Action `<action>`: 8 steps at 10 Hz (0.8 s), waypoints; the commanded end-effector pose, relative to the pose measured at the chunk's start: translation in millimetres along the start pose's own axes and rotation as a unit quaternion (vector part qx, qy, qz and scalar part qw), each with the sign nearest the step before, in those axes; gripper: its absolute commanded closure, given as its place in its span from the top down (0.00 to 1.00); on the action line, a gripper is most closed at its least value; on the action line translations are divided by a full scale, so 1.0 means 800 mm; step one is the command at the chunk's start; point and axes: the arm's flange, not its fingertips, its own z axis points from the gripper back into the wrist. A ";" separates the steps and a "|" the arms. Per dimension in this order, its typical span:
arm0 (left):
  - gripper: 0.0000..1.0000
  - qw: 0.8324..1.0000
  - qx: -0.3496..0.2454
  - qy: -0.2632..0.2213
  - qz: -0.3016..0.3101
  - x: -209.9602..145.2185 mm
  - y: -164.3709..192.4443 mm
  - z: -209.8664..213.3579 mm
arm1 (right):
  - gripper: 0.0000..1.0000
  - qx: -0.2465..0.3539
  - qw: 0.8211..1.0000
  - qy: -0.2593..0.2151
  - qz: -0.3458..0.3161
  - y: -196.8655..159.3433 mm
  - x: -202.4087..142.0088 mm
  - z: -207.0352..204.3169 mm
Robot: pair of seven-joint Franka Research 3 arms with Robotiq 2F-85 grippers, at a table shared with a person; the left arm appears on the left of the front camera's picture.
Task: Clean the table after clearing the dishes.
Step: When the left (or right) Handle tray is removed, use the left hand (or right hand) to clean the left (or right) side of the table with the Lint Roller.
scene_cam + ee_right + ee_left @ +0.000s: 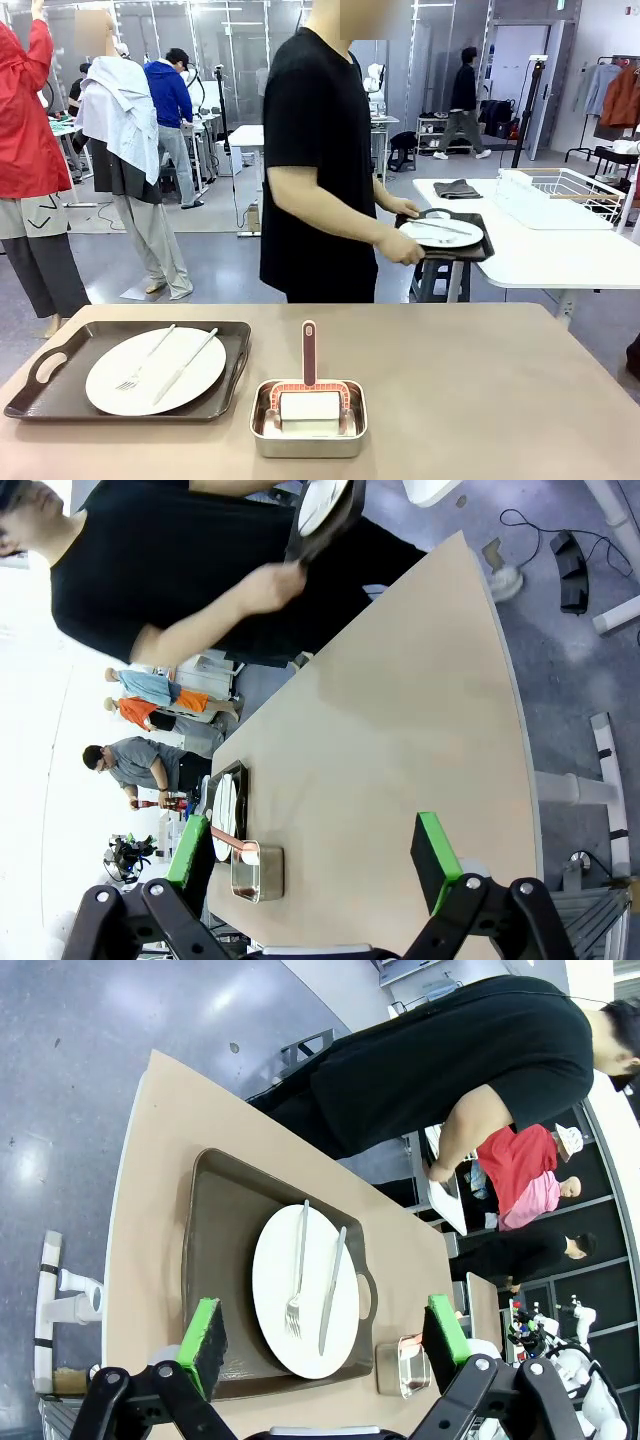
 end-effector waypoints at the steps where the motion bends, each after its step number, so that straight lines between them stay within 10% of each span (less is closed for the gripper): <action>1: 1.00 1.000 -0.008 0.000 -0.001 0.002 0.001 0.004 | 1.00 0.000 1.000 0.000 0.000 0.000 0.000 0.000; 4: 1.00 1.000 -0.008 0.000 -0.001 0.002 0.001 0.004 | 1.00 0.007 0.980 0.088 0.177 0.136 0.025 -0.084; 8: 1.00 1.000 -0.008 0.000 -0.001 0.002 0.001 0.004 | 1.00 0.027 0.898 0.268 0.348 0.296 -0.059 -0.288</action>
